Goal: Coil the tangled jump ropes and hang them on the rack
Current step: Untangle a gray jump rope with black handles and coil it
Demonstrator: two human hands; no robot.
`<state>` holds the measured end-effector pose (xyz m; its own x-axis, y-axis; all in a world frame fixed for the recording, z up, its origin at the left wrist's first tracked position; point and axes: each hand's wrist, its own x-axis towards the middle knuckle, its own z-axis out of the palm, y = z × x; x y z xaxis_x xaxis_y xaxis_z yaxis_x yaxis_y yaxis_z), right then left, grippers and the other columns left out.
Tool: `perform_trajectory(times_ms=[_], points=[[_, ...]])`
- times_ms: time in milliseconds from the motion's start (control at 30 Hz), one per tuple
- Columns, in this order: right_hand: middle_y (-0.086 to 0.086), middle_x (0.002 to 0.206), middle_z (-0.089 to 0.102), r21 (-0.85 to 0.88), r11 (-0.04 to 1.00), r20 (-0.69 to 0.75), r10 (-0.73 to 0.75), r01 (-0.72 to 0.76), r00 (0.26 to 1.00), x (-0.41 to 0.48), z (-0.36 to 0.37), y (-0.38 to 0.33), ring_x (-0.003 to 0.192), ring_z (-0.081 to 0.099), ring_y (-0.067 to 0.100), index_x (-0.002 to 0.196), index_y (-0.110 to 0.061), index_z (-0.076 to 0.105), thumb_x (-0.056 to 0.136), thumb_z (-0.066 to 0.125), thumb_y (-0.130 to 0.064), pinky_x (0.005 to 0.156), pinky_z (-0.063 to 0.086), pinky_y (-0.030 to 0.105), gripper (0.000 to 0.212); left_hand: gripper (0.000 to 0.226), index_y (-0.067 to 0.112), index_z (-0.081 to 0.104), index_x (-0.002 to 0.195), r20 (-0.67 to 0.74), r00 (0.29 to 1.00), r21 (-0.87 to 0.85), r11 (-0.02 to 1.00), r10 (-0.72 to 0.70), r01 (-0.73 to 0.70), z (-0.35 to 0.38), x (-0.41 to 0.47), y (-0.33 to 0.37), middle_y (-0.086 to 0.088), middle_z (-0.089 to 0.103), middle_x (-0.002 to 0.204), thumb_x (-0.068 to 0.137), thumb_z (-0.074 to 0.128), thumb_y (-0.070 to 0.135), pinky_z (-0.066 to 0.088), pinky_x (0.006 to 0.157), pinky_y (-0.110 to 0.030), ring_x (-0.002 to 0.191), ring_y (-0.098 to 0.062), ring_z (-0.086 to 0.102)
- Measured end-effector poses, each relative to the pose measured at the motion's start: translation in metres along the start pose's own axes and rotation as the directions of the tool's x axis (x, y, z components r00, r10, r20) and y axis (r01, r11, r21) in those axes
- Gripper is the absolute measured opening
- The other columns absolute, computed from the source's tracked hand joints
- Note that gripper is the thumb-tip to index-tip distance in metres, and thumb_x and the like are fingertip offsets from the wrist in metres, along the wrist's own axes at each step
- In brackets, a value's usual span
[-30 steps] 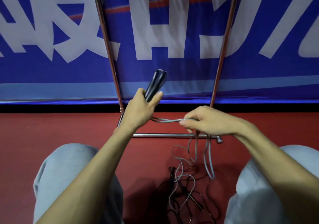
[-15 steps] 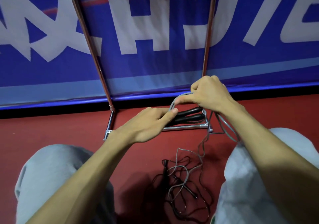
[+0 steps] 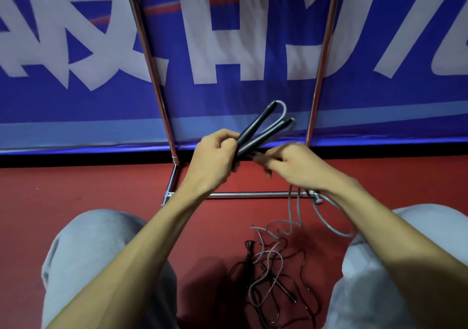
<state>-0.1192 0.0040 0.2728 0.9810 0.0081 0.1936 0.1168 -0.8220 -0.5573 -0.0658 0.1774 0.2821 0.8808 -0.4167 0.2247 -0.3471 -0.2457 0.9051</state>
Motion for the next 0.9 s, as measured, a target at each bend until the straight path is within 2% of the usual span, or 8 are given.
perform_trajectory(times_ms=[133,200,300,433,500,600,733,900], points=[[-0.003,0.044,0.056,-0.03,0.999,0.244,-0.002,0.01,0.97,-0.011,0.001,-0.019,0.041,0.053,0.003,0.073,-0.018,0.06,0.097,0.05,-0.032,0.05,0.039,0.013,0.03,0.032,0.01,0.048,0.049,-0.117,0.993,0.145,0.989,-0.008,0.025,-0.009,0.004,-0.005,-0.006,0.049,0.048,0.074,0.036,0.024,0.032,0.048,-0.028,0.044,-0.018,0.036],[0.01,0.048,0.06,-0.005,1.0,0.39,0.022,-0.022,0.921,-0.018,-0.003,-0.022,0.043,0.063,0.016,0.079,-0.016,0.057,0.099,0.047,-0.03,0.053,0.051,0.022,0.027,0.032,0.002,0.043,0.056,-0.192,0.981,0.29,0.956,0.017,0.04,-0.015,0.008,-0.008,-0.012,0.045,0.053,0.082,0.038,0.019,0.031,0.051,-0.034,0.051,-0.023,0.035],[0.01,0.052,0.058,0.015,0.999,0.472,0.018,-0.029,0.881,-0.026,-0.011,-0.029,0.044,0.065,0.025,0.081,-0.015,0.055,0.1,0.044,-0.033,0.056,0.058,0.035,0.028,0.035,0.007,0.034,0.055,-0.235,0.972,0.398,0.911,-0.009,0.105,-0.022,0.014,-0.011,-0.011,0.039,0.053,0.088,0.038,0.016,0.03,0.053,-0.039,0.056,-0.027,0.034],[-0.007,0.053,0.051,-0.055,0.989,0.315,-0.117,0.141,0.942,-0.025,-0.02,-0.032,0.047,0.054,0.002,0.069,-0.023,0.055,0.097,0.048,-0.032,0.052,0.038,0.014,0.031,0.039,0.006,0.031,0.053,-0.164,0.985,0.473,0.873,-0.047,0.12,-0.02,0.014,-0.013,-0.013,0.037,0.053,0.089,0.038,0.018,0.026,0.057,-0.037,0.057,-0.028,0.034],[-0.01,0.052,0.05,-0.07,0.976,0.164,-0.191,0.204,0.968,-0.024,-0.026,-0.028,0.051,0.047,0.004,0.068,-0.027,0.057,0.096,0.051,-0.03,0.054,0.033,0.015,0.028,0.04,0.006,0.03,0.055,-0.112,0.992,0.516,0.849,-0.065,0.114,-0.016,0.012,-0.013,-0.014,0.037,0.055,0.091,0.038,0.022,0.026,0.057,-0.038,0.059,-0.029,0.034],[-0.005,0.062,0.061,-0.021,0.973,-0.082,-0.231,0.23,0.969,-0.019,-0.03,-0.017,0.058,0.052,0.009,0.073,-0.026,0.063,0.091,0.054,-0.031,0.061,0.041,0.024,0.021,0.039,0.008,0.032,0.059,-0.003,0.994,0.559,0.824,-0.109,0.092,-0.012,0.008,-0.012,-0.016,0.042,0.059,0.093,0.036,0.026,0.026,0.052,-0.038,0.059,-0.028,0.037],[-0.01,0.073,0.065,-0.021,0.997,-0.282,-0.082,0.079,0.956,-0.013,-0.027,-0.002,0.074,0.06,0.011,0.08,-0.028,0.069,0.08,0.06,-0.047,0.071,0.05,0.041,0.021,0.04,0.012,0.032,0.066,0.215,0.969,0.524,0.852,-0.125,-0.006,0.004,-0.002,-0.007,-0.017,0.048,0.067,0.104,0.025,0.022,0.036,0.068,-0.042,0.076,-0.039,0.05],[-0.006,0.064,0.065,0.088,0.992,-0.224,0.104,-0.087,0.969,-0.011,-0.016,0.003,0.061,0.057,0.013,0.074,-0.023,0.067,0.08,0.07,-0.04,0.061,0.049,0.033,0.019,0.061,0.008,0.035,0.056,0.42,0.907,0.517,0.828,-0.024,-0.218,0.016,-0.011,-0.011,-0.006,0.038,0.053,0.101,0.018,0.046,0.024,0.062,-0.031,0.054,-0.019,0.038]])
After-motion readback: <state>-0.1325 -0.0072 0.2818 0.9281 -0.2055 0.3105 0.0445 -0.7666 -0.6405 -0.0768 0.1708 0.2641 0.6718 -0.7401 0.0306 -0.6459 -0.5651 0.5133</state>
